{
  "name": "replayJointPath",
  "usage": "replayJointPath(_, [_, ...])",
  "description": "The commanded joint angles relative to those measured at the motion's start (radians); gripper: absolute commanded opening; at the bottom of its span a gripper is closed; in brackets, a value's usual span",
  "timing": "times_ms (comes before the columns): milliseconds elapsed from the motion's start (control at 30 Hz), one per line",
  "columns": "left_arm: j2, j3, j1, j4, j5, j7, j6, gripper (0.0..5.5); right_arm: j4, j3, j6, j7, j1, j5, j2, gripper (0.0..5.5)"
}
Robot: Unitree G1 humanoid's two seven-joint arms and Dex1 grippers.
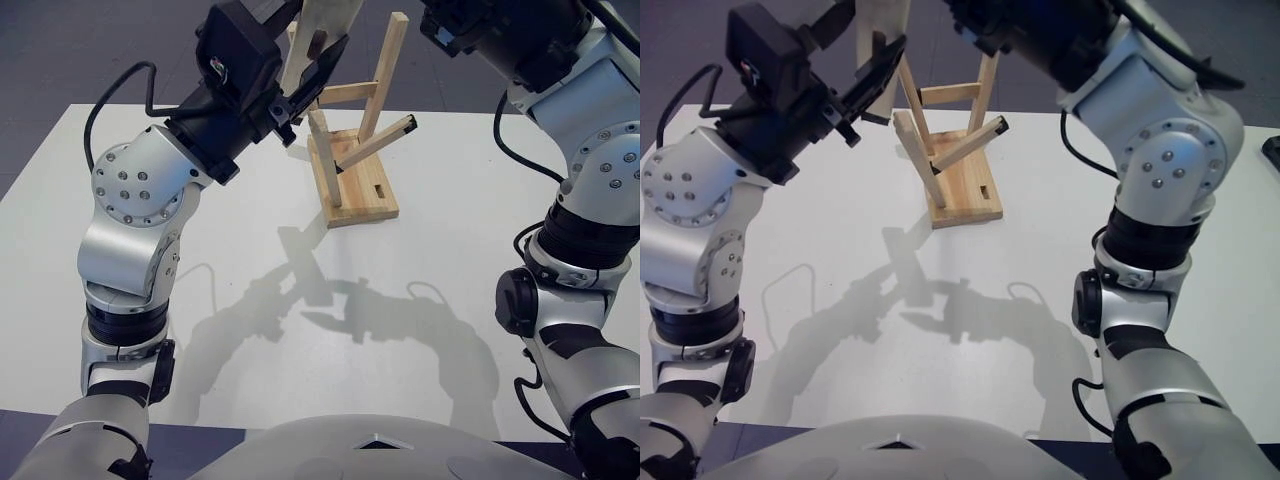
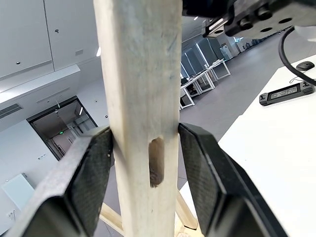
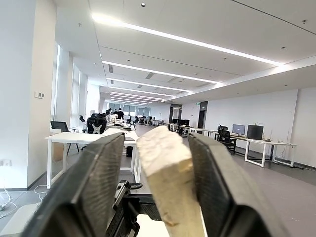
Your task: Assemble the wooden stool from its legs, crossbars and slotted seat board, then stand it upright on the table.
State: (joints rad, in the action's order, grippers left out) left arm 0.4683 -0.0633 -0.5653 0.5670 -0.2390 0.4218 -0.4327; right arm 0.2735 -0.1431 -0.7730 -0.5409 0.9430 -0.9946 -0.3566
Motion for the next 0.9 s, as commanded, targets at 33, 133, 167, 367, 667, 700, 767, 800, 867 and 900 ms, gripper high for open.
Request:
replayJointPath(33, [-0.007, -0.016, 0.0, -0.006, 0.022, 0.006, 0.017, 2.14, 0.012, 0.023, -0.004, -0.008, -0.003, 0.011, -0.003, 1.63])
replayJointPath(133, [-0.011, -0.015, -0.007, -0.009, 0.028, 0.008, 0.019, 2.13, 0.014, 0.054, 0.009, -0.024, -0.011, 0.056, -0.017, 1.51])
replayJointPath(167, [-0.012, -0.015, -0.009, -0.01, 0.029, 0.008, 0.02, 2.13, 0.017, 0.065, 0.015, -0.031, -0.015, 0.071, -0.021, 1.49])
replayJointPath(367, [-0.021, -0.017, -0.017, -0.014, 0.039, 0.01, 0.027, 2.13, 0.024, 0.115, 0.052, -0.076, -0.032, 0.146, -0.046, 1.42])
replayJointPath(667, [-0.024, -0.027, -0.014, -0.014, 0.061, 0.016, 0.039, 2.12, -0.008, 0.128, 0.069, -0.092, -0.026, 0.2, -0.046, 3.11])
replayJointPath(700, [-0.025, -0.028, -0.014, -0.014, 0.063, 0.017, 0.04, 2.12, -0.008, 0.13, 0.07, -0.092, -0.025, 0.205, -0.045, 3.26])
replayJointPath(767, [-0.025, -0.03, -0.015, -0.015, 0.065, 0.016, 0.04, 2.12, -0.008, 0.131, 0.071, -0.093, -0.025, 0.209, -0.043, 3.55])
replayJointPath(800, [-0.025, -0.031, -0.014, -0.016, 0.066, 0.016, 0.041, 2.12, -0.007, 0.131, 0.072, -0.093, -0.024, 0.211, -0.041, 3.77])
replayJointPath(867, [-0.024, -0.035, -0.01, -0.018, 0.071, 0.016, 0.044, 2.12, -0.006, 0.127, 0.072, -0.09, -0.021, 0.212, -0.035, 3.72])
replayJointPath(900, [-0.023, -0.037, -0.008, -0.019, 0.074, 0.017, 0.046, 2.12, -0.006, 0.126, 0.072, -0.089, -0.02, 0.214, -0.033, 3.72])
